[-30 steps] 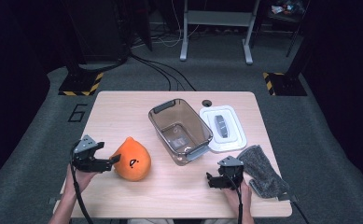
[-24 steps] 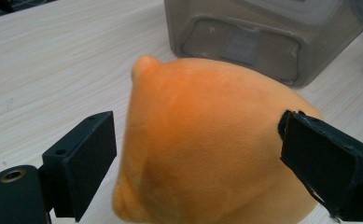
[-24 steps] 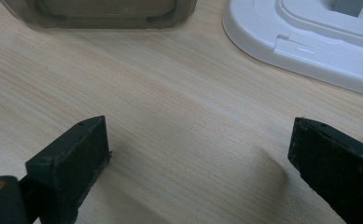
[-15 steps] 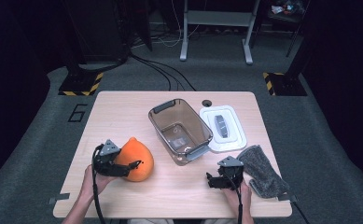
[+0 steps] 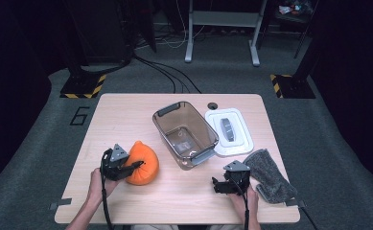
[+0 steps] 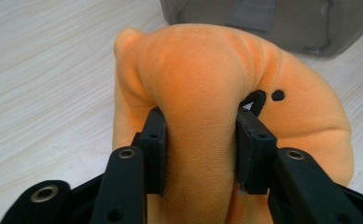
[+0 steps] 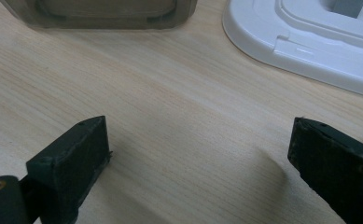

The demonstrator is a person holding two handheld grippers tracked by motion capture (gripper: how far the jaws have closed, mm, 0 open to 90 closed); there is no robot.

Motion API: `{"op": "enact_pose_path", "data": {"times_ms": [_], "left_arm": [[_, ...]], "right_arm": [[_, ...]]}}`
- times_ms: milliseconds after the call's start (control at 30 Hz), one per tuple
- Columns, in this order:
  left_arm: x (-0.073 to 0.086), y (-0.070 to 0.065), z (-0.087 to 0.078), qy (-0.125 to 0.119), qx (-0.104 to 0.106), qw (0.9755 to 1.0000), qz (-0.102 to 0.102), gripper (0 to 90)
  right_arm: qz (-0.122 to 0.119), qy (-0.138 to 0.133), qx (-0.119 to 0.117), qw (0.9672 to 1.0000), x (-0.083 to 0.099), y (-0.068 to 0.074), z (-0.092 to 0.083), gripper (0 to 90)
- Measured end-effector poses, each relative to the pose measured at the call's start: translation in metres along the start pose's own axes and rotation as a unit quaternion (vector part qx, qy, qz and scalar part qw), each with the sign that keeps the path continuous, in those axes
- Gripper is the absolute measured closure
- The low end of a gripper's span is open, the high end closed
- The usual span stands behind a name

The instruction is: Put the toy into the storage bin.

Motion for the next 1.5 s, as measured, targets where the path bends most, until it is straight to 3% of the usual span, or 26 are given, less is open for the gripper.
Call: {"op": "enact_pose_path", "data": {"times_ms": [167,300,533,900,1233,1500], "left_arm": [[-0.006,0.002,-0.006,-0.010,0.013,0.9998,-0.007,64.1],[-0.012,0.004,-0.010,-0.010,0.013,0.9999,0.003,64.3],[-0.023,0.013,-0.020,-0.022,0.000,0.9998,0.002,64.1],[-0.057,0.041,-0.041,-0.036,-0.024,0.9990,0.000,63.5],[-0.086,0.060,-0.045,-0.038,-0.034,0.9987,-0.001,62.6],[-0.102,0.066,-0.045,-0.045,-0.036,0.9983,-0.005,62.3]], "right_arm": [[-0.001,0.002,-0.006,1.0000,0.000,-0.001,0.000,5.4],[-0.003,0.002,-0.006,1.0000,0.001,-0.001,0.000,5.6],[0.003,-0.001,-0.007,1.0000,0.000,-0.001,0.000,6.0],[0.002,0.000,-0.009,1.0000,0.001,-0.002,0.000,6.1],[0.003,0.000,-0.011,0.9999,0.001,-0.001,0.000,6.3],[0.004,0.002,-0.012,0.9999,0.001,-0.002,0.000,6.5]]}}
Point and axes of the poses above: each handheld gripper's, and its own axes: z roughly forward along the jaws, x roughly out of its underside, y roughly to its left, the point moved 5 cm from there along z, roughly forward along the jaws, and after that the axes turned 1 degree about -y, right-handed, at the moved point
